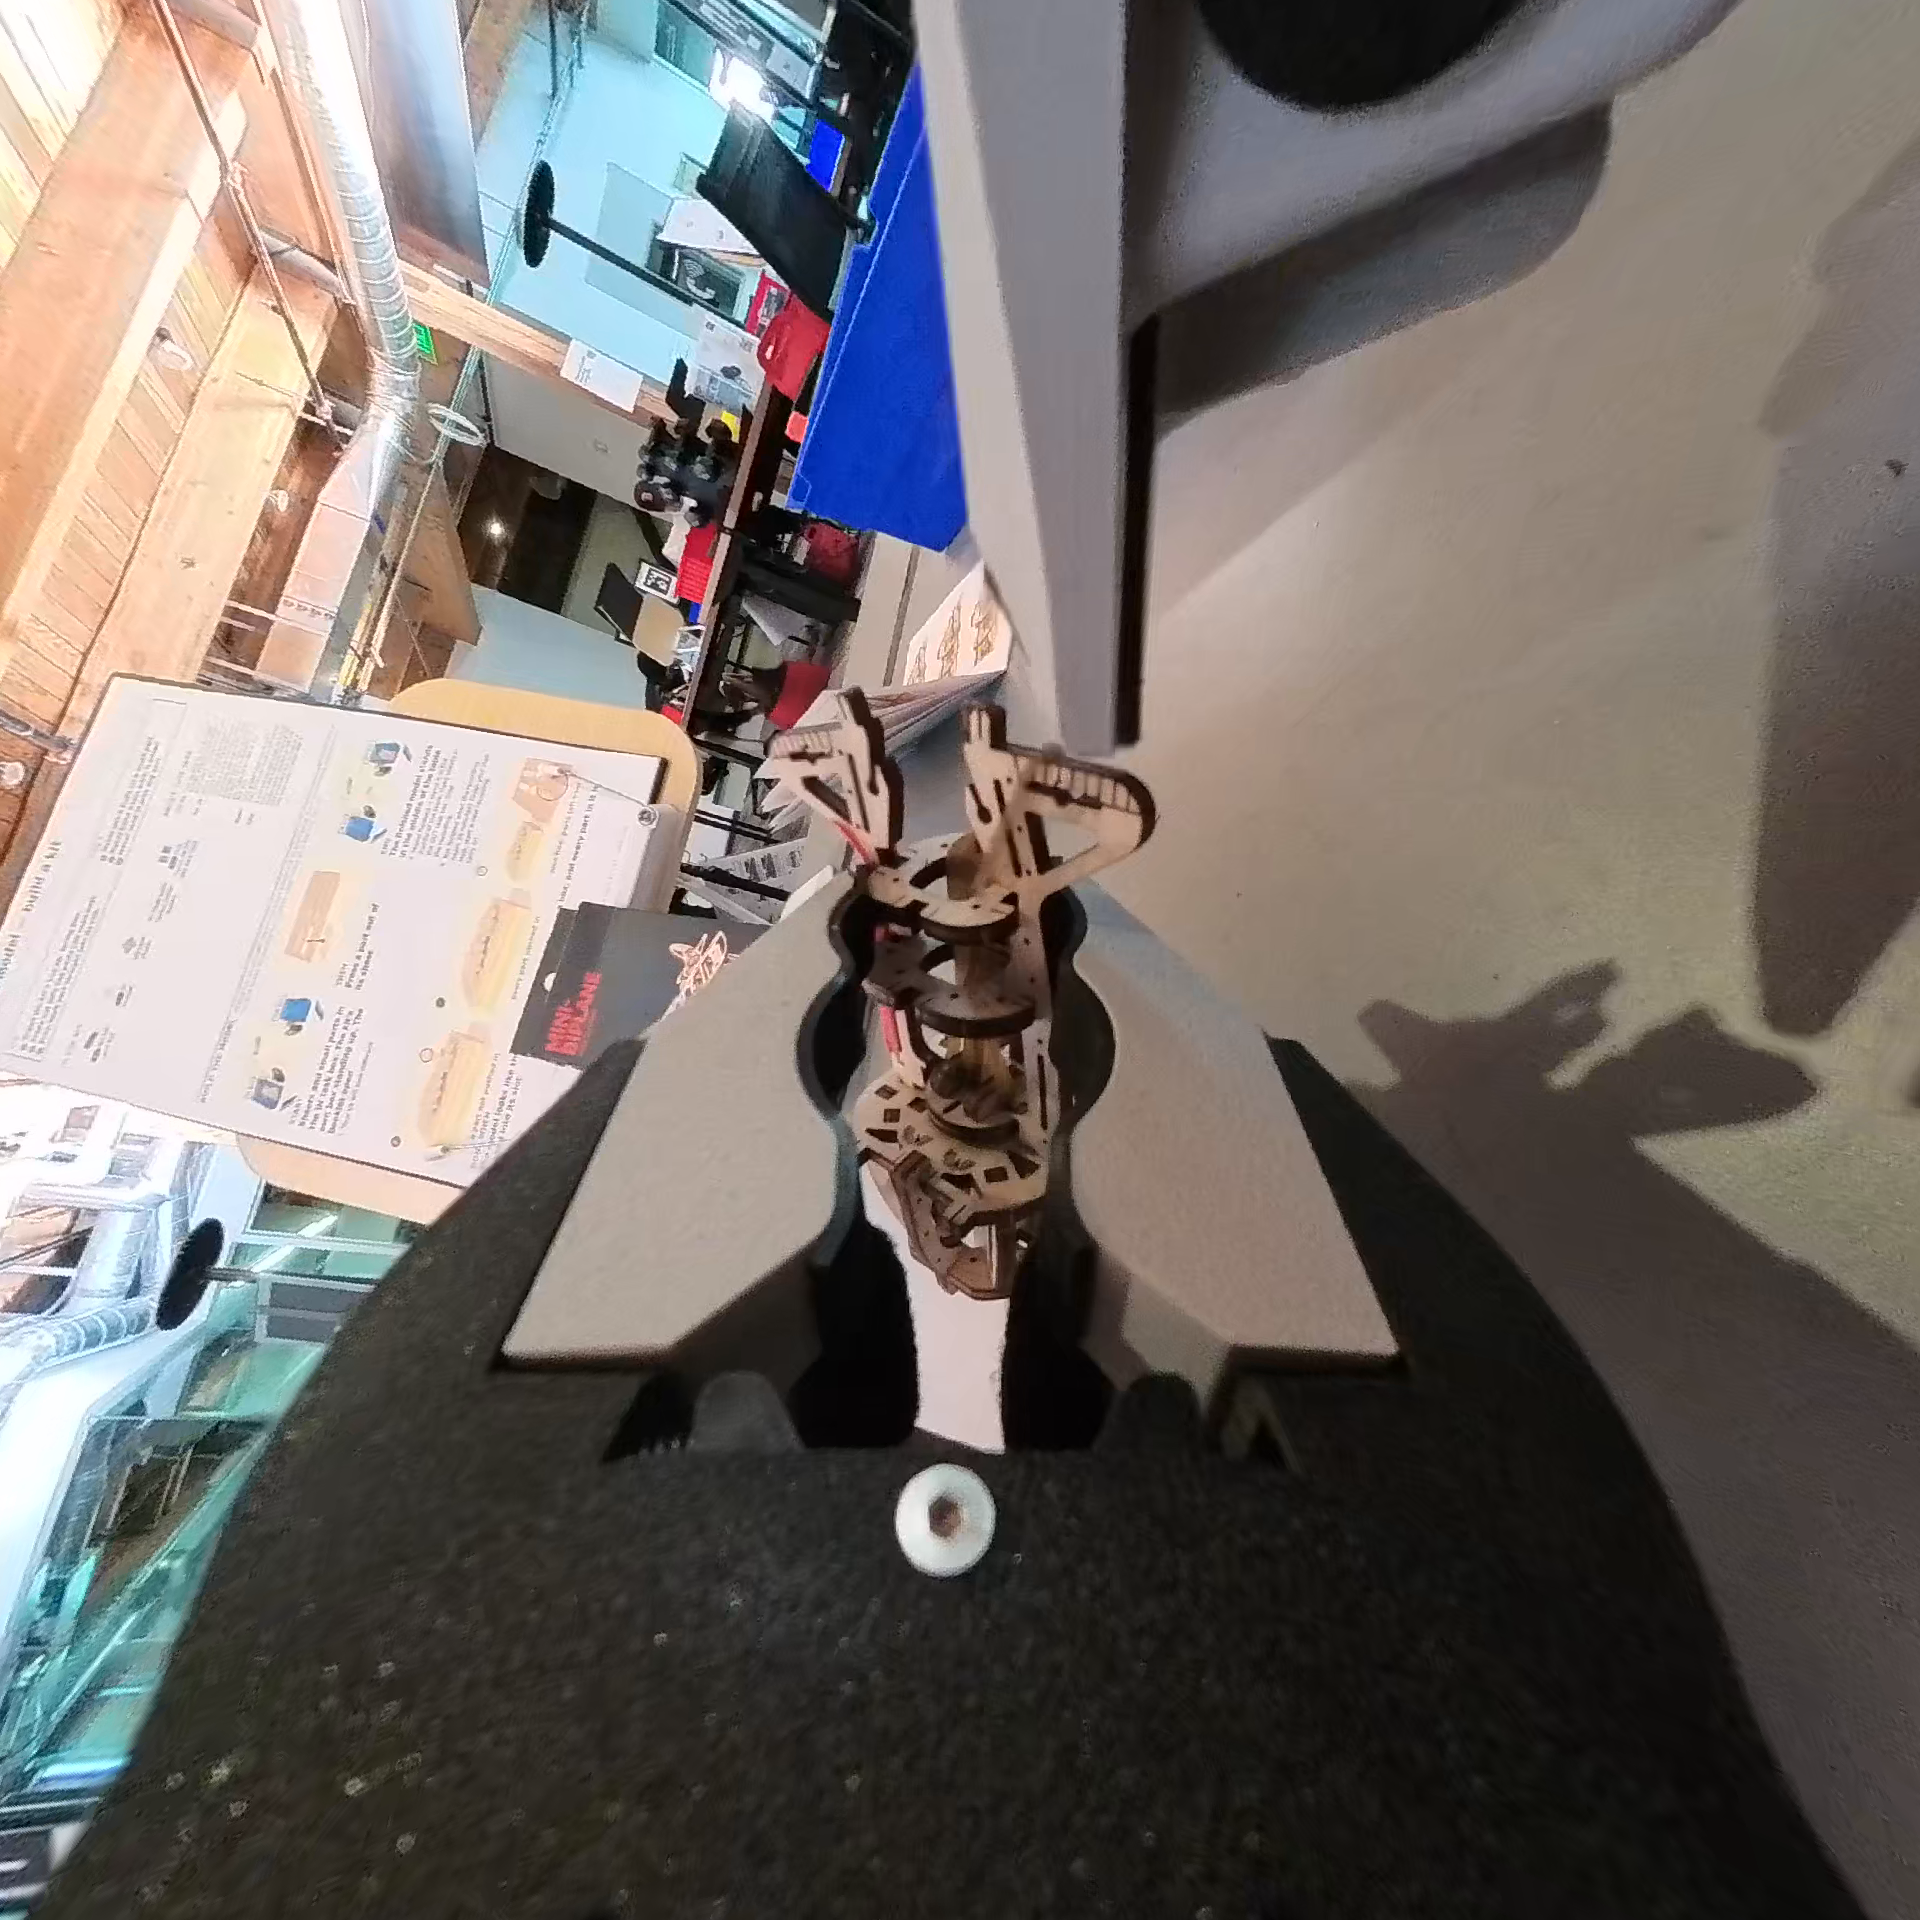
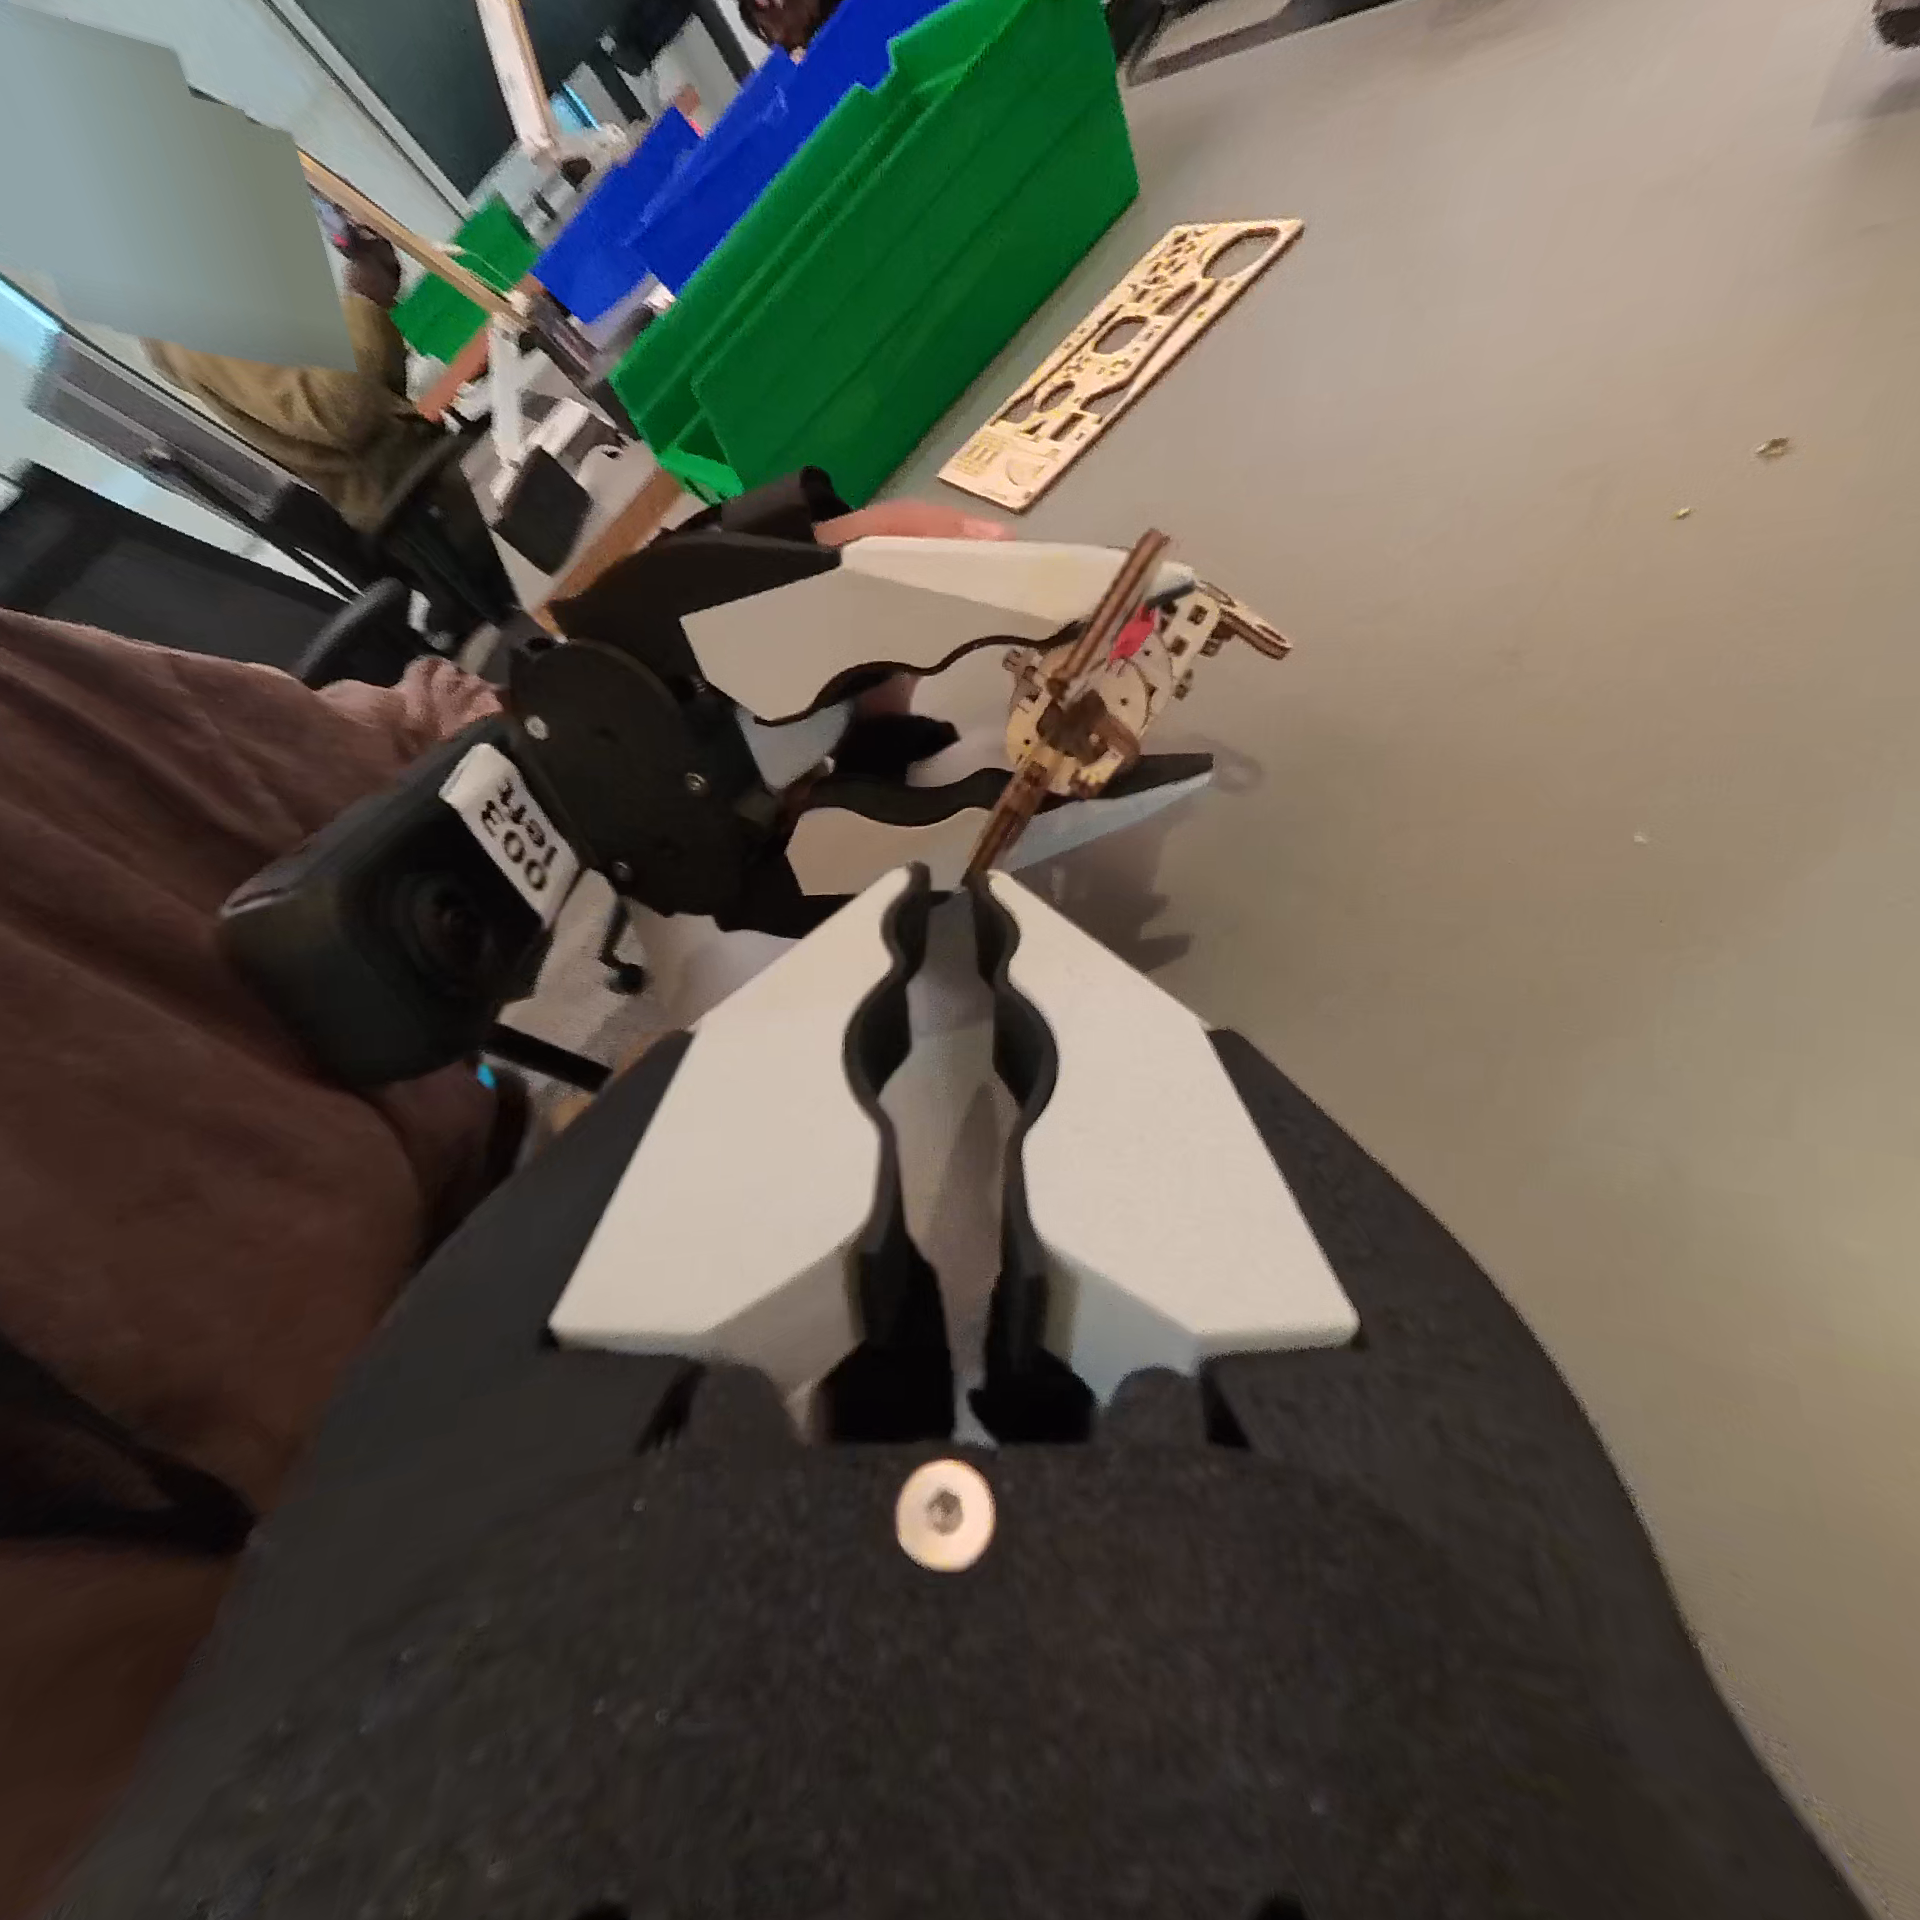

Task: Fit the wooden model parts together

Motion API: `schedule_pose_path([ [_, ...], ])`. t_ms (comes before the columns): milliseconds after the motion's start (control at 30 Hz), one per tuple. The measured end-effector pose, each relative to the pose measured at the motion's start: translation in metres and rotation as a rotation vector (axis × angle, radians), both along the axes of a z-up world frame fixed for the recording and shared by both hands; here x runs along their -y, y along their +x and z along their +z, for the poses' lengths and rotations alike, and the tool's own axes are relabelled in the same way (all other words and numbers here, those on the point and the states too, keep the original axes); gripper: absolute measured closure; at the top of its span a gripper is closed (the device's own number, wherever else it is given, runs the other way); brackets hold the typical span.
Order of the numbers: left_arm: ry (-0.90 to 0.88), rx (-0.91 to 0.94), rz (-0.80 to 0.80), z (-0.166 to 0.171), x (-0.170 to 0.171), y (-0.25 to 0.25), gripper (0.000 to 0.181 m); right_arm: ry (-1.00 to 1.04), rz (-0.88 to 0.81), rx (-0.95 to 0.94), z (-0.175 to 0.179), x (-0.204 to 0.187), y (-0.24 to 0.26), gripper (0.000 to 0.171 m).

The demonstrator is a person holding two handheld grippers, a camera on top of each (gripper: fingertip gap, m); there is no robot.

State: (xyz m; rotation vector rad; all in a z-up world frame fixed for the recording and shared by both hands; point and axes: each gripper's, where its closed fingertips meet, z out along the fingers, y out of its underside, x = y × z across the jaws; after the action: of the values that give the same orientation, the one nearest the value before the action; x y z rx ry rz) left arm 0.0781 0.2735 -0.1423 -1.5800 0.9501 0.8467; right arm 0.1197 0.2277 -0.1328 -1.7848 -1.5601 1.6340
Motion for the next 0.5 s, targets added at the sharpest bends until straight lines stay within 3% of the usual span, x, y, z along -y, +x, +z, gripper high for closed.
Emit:
schedule_pose_path([
  [100,-0.018,0.053,-0.006,0.001,0.001,-0.002,0.152,0.038,0.021,-0.052,-0.001,-0.002,0.004,0.158],
  [233,-0.059,0.219,-0.031,0.005,0.002,0.0,0.152,0.264,0.021,-0.123,-0.003,-0.005,-0.001,0.142],
  [400,-0.164,0.577,-0.192,0.01,0.01,0.019,0.152,0.485,0.001,-0.337,0.028,-0.008,-0.008,0.151],
  [500,-0.179,0.743,-0.29,0.024,0.015,0.025,0.152,0.581,0.04,-0.366,0.038,-0.006,-0.009,0.15],
])
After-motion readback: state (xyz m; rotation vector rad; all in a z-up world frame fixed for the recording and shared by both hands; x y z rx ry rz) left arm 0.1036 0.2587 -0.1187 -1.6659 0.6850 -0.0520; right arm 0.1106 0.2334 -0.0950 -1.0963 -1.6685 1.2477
